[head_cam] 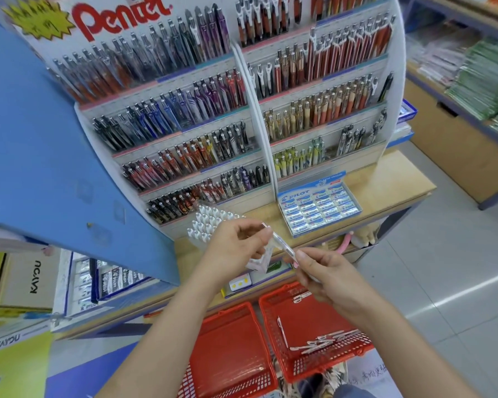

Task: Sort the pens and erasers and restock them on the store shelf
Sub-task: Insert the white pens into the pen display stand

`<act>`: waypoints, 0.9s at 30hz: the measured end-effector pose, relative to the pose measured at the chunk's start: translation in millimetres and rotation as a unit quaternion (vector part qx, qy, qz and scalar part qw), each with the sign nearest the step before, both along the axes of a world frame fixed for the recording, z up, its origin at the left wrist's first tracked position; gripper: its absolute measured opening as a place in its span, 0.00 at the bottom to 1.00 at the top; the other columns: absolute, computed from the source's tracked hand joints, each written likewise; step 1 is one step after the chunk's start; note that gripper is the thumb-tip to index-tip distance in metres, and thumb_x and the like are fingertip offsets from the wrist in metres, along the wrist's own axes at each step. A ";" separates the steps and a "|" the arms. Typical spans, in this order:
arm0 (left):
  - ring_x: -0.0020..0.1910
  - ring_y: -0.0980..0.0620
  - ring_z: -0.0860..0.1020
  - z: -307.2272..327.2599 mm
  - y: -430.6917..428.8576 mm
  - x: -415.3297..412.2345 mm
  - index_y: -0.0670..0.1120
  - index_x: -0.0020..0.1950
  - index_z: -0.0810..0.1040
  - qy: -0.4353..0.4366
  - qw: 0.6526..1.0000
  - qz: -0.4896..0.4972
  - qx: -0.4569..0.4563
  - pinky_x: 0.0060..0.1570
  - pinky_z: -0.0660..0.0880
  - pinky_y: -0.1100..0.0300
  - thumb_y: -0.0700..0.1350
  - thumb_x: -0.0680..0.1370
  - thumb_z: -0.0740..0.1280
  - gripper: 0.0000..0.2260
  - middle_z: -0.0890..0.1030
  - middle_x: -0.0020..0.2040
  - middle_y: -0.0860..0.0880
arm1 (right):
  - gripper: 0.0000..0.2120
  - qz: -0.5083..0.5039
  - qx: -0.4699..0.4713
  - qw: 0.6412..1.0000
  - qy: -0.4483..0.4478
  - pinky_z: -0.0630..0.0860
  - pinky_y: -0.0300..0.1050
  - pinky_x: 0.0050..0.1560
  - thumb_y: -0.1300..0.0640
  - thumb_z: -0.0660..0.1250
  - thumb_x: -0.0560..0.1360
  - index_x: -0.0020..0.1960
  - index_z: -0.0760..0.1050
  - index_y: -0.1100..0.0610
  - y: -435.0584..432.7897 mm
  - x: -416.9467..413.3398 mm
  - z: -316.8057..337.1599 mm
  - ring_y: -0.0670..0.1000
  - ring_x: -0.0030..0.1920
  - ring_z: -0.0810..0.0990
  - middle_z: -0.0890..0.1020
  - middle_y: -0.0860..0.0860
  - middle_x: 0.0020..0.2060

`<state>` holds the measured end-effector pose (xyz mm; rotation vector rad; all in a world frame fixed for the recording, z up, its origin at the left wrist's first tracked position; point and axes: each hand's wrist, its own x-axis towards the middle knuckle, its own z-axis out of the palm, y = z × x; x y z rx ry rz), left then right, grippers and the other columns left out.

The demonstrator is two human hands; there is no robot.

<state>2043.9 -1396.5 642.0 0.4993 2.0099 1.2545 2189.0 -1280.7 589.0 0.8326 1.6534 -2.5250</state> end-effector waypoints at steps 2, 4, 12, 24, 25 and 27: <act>0.32 0.53 0.78 3.8 -6.4 0.7 0.41 0.44 0.81 -0.031 0.999 0.030 0.025 0.37 0.79 0.61 0.40 0.75 0.69 0.03 0.80 0.32 0.48 | 0.14 0.017 0.007 1.000 0.012 0.51 0.37 0.23 0.53 0.60 0.79 0.52 0.79 0.62 -1.6 -4.7 1.9 0.44 0.22 0.58 0.70 0.51 0.27; 0.34 0.52 0.78 6.9 -13.1 -0.6 0.39 0.47 0.81 -0.047 0.996 0.055 0.048 0.39 0.80 0.59 0.38 0.75 0.69 0.04 0.80 0.34 0.46 | 0.14 0.039 0.011 0.999 0.023 0.52 0.37 0.23 0.53 0.60 0.80 0.49 0.80 0.61 -4.1 -10.9 4.0 0.45 0.22 0.58 0.70 0.52 0.27; 0.31 0.51 0.79 23.0 -38.1 -34.6 0.51 0.39 0.83 0.147 0.972 0.176 0.046 0.38 0.81 0.55 0.38 0.74 0.71 0.09 0.82 0.31 0.48 | 0.10 -0.069 0.086 0.990 -0.093 0.60 0.39 0.26 0.57 0.64 0.78 0.39 0.78 0.58 -10.3 -39.5 -10.7 0.48 0.24 0.69 0.75 0.53 0.28; 0.37 0.49 0.79 -31.9 -24.8 -41.8 0.46 0.43 0.84 0.340 0.934 0.071 -0.079 0.42 0.76 0.50 0.46 0.74 0.70 0.05 0.83 0.36 0.49 | 0.18 -0.050 0.192 0.964 -0.176 0.78 0.62 0.52 0.47 0.66 0.72 0.58 0.76 0.56 -40.1 -65.2 -72.2 0.57 0.50 0.80 0.81 0.53 0.47; 0.38 0.49 0.79 -35.6 -22.9 -42.3 0.46 0.43 0.84 0.347 0.932 0.061 -0.082 0.42 0.75 0.51 0.46 0.75 0.70 0.05 0.83 0.37 0.49 | 0.19 -0.050 0.194 0.963 -0.179 0.78 0.61 0.52 0.47 0.66 0.71 0.59 0.76 0.56 -41.3 -66.7 -73.3 0.57 0.51 0.80 0.81 0.53 0.47; 0.39 0.50 0.78 -42.0 -19.4 -43.8 0.46 0.44 0.84 0.359 0.928 0.037 -0.090 0.43 0.74 0.53 0.46 0.75 0.69 0.05 0.83 0.38 0.49 | 0.21 -0.053 0.194 0.962 -0.184 0.78 0.60 0.52 0.45 0.65 0.70 0.59 0.76 0.55 -42.7 -69.5 -75.2 0.57 0.51 0.81 0.82 0.53 0.47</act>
